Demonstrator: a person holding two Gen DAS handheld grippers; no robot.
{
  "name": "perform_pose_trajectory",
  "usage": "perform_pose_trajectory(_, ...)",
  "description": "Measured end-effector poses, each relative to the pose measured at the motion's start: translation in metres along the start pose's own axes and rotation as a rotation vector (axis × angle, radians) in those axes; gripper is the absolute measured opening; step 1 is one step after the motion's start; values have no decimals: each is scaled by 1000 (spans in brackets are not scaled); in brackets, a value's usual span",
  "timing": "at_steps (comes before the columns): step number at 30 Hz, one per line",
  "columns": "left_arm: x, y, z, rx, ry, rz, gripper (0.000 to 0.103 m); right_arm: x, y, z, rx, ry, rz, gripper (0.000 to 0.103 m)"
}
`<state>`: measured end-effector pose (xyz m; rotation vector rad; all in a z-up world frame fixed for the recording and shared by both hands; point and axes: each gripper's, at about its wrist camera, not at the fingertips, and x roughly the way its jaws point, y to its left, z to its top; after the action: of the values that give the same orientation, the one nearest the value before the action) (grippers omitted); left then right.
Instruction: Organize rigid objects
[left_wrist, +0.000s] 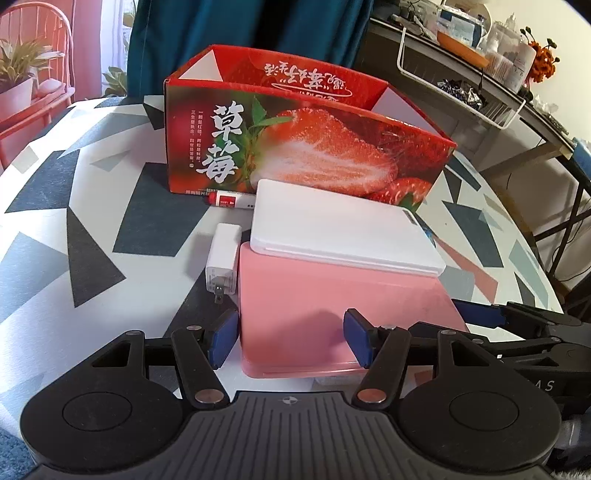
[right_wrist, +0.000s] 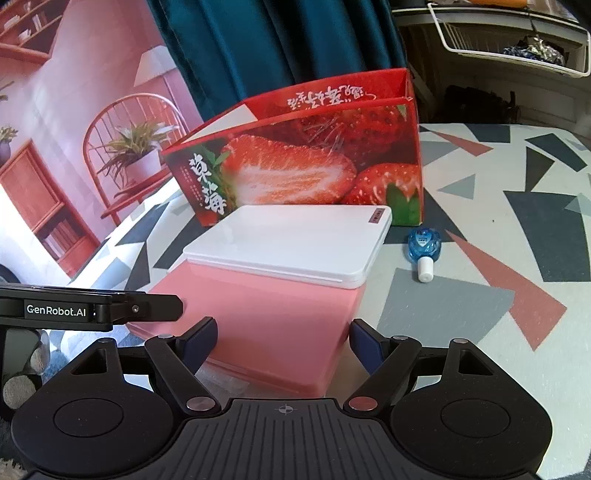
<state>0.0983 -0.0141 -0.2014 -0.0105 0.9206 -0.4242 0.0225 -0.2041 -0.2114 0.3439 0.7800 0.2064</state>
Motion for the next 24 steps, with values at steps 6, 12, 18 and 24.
perform_pose_trajectory(6,-8,0,-1,4,23,9,65,-5,6,-1,-3,27,9,76)
perform_pose_trajectory(12,-21,4,-4,-11,48,21,65,-10,14,-3,-21,50,37,76)
perform_pose_trajectory(18,-33,-1,-1,11,20,40,65,-19,18,-2,-46,22,65,76)
perform_pose_trajectory(24,-36,-11,1,35,11,47,65,-28,12,-2,-33,-11,72,75)
